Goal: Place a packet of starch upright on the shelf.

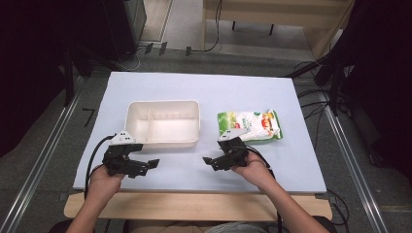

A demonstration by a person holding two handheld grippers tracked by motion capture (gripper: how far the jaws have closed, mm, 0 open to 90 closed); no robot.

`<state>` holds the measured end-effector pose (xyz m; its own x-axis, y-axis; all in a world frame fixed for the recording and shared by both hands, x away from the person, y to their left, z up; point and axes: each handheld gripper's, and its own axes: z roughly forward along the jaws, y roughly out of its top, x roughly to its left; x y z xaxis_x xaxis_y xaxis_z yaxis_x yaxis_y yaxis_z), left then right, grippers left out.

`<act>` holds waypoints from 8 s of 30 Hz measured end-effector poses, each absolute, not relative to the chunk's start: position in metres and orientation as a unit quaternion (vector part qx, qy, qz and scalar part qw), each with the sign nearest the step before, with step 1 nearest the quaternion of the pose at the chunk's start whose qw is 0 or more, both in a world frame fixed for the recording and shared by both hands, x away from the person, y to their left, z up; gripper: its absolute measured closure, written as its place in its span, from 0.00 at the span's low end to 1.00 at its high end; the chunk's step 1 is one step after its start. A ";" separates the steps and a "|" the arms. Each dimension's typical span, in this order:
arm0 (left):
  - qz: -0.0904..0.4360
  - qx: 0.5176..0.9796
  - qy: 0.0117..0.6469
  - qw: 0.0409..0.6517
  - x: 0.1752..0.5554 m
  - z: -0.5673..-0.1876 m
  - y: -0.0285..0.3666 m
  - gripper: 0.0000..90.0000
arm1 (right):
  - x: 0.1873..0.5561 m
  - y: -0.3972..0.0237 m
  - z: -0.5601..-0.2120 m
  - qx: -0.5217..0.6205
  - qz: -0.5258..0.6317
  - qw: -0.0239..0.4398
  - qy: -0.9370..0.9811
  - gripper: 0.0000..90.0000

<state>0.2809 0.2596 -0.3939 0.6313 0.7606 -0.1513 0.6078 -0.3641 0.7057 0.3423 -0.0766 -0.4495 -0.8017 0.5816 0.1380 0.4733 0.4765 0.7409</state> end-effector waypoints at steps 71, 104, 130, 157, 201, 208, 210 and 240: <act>0.102 0.820 0.417 0.378 0.280 -0.393 0.260 0.16 | 0.377 -0.185 -0.407 0.398 0.417 0.106 0.810 0.85; 0.099 0.823 0.413 0.378 0.281 -0.394 0.258 0.16 | 0.425 -0.292 -0.452 0.554 0.330 0.122 0.755 1.00; 0.094 0.827 0.402 0.381 0.289 -0.394 0.251 0.16 | 0.394 -0.220 -0.462 0.462 0.291 0.056 0.836 1.00; 0.108 0.815 0.431 0.371 0.270 -0.396 0.269 0.16 | 0.470 -0.250 -0.444 0.529 0.341 0.095 0.771 1.00; 0.108 0.825 0.403 0.382 0.288 -0.393 0.250 0.16 | 0.402 -0.230 -0.450 0.485 0.299 0.056 0.820 1.00; 0.107 0.824 0.401 0.385 0.290 -0.393 0.249 0.16 | 0.410 -0.235 -0.435 0.506 0.321 0.066 0.798 0.95; 0.108 0.825 0.402 0.382 0.290 -0.393 0.250 0.16 | 0.414 -0.237 -0.430 0.508 0.329 0.072 0.793 0.93; 0.111 0.825 0.408 0.375 0.283 -0.395 0.254 0.16 | 0.508 -0.216 -0.462 0.564 0.313 0.051 0.762 0.47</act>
